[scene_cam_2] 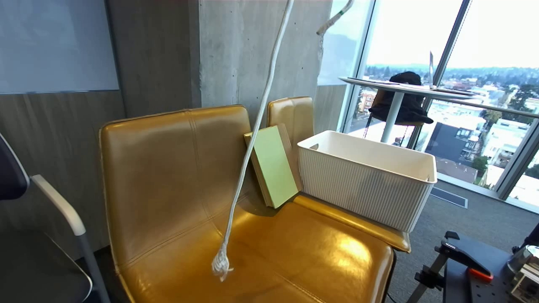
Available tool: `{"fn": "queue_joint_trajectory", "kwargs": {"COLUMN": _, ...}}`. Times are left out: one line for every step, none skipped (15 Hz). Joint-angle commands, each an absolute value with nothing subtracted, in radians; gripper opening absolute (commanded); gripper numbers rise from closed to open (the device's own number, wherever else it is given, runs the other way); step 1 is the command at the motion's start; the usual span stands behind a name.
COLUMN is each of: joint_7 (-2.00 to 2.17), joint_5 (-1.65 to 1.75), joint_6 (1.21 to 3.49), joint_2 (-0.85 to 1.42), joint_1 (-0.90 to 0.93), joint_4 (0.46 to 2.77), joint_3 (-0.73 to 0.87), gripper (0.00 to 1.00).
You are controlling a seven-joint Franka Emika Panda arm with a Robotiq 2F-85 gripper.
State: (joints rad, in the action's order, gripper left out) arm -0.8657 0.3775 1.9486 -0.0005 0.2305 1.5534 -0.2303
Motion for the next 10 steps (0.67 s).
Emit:
{"fn": "queue_joint_trajectory", "kwargs": {"joint_7": -0.774, "joint_5": 0.384, "joint_6": 1.937, "joint_2": -0.017, "joint_1": 0.265, "joint_4": 1.640, "joint_3": -0.264, "gripper": 0.00}}
{"fn": "queue_joint_trajectory", "kwargs": {"joint_7": -0.746, "joint_5": 0.382, "joint_6": 1.948, "joint_2": -0.022, "joint_1": 0.276, "joint_4": 1.678, "joint_3": -0.276, "gripper": 0.00}}
{"fn": "queue_joint_trajectory", "kwargs": {"joint_7": -0.726, "joint_5": 0.379, "joint_6": 1.952, "joint_2": -0.023, "joint_1": 0.286, "joint_4": 1.703, "joint_3": -0.287, "gripper": 0.00}}
{"fn": "queue_joint_trajectory", "kwargs": {"joint_7": -0.709, "joint_5": 0.376, "joint_6": 1.955, "joint_2": -0.024, "joint_1": 0.295, "joint_4": 1.727, "joint_3": -0.295, "gripper": 0.00}}
{"fn": "queue_joint_trajectory", "kwargs": {"joint_7": -0.691, "joint_5": 0.375, "joint_6": 1.958, "joint_2": -0.023, "joint_1": 0.302, "joint_4": 1.747, "joint_3": -0.302, "gripper": 0.00}}
{"fn": "queue_joint_trajectory", "kwargs": {"joint_7": -0.677, "joint_5": 0.377, "joint_6": 1.967, "joint_2": -0.026, "joint_1": 0.307, "joint_4": 1.774, "joint_3": -0.306, "gripper": 0.00}}
{"fn": "queue_joint_trajectory", "kwargs": {"joint_7": -0.671, "joint_5": 0.375, "joint_6": 1.965, "joint_2": -0.031, "joint_1": 0.309, "joint_4": 1.791, "joint_3": -0.309, "gripper": 0.00}}
{"fn": "queue_joint_trajectory", "kwargs": {"joint_7": -0.668, "joint_5": 0.376, "joint_6": 1.970, "joint_2": -0.036, "joint_1": 0.309, "joint_4": 1.816, "joint_3": -0.309, "gripper": 0.00}}
{"fn": "queue_joint_trajectory", "kwargs": {"joint_7": -0.668, "joint_5": 0.376, "joint_6": 1.977, "joint_2": -0.039, "joint_1": 0.305, "joint_4": 1.839, "joint_3": -0.305, "gripper": 0.00}}
{"fn": "queue_joint_trajectory", "kwargs": {"joint_7": -0.672, "joint_5": 0.374, "joint_6": 1.985, "joint_2": -0.043, "joint_1": 0.298, "joint_4": 1.861, "joint_3": -0.299, "gripper": 0.00}}
